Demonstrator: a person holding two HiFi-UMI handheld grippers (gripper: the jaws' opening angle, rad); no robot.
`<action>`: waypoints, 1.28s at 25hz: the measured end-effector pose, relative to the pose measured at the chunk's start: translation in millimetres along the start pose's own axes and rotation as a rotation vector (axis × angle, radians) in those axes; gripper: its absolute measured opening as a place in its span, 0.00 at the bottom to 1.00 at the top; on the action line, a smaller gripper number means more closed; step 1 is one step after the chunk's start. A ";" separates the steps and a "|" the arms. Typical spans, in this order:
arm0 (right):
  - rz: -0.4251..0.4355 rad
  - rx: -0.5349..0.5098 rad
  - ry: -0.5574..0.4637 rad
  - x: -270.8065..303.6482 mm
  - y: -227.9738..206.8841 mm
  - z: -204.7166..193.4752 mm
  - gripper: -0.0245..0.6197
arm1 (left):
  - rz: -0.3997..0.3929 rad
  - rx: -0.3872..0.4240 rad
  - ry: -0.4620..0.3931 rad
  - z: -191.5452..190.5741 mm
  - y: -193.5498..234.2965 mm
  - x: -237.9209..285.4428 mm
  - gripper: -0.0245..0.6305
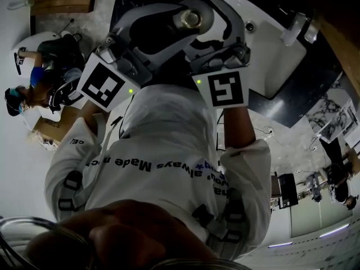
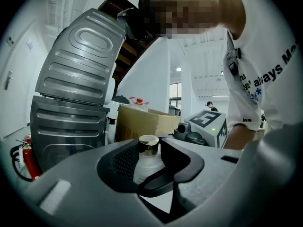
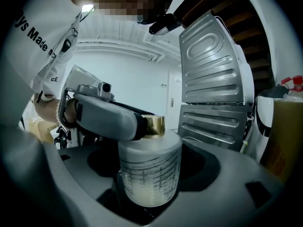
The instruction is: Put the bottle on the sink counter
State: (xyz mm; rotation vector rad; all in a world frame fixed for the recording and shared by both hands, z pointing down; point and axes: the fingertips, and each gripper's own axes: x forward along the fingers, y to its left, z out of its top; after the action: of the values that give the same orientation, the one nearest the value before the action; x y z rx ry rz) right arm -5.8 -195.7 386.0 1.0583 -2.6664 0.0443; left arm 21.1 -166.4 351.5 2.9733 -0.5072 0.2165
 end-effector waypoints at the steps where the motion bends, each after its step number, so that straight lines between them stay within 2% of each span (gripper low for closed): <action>1: 0.003 -0.002 0.005 2.1 -0.1 -4.2 0.55 | 0.006 -0.002 0.008 -4.5 1.7 1.2 0.26; 16: 0.033 0.023 0.085 43.9 -7.4 -56.6 0.55 | 0.064 -0.052 0.066 -59.6 40.0 8.9 0.24; 26: 0.057 0.053 0.164 70.2 -9.4 -87.4 0.55 | 0.081 -0.048 0.120 -89.0 62.4 12.4 0.24; 32: 0.060 0.055 0.207 83.8 -10.9 -100.7 0.55 | 0.094 -0.016 0.143 -101.1 73.2 15.0 0.24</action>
State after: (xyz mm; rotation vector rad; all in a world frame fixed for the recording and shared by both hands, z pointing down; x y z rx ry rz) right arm -32.7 -246.9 504.1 0.9346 -2.5214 0.2274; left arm -1.8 -225.7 460.0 2.8931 -0.6279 0.4282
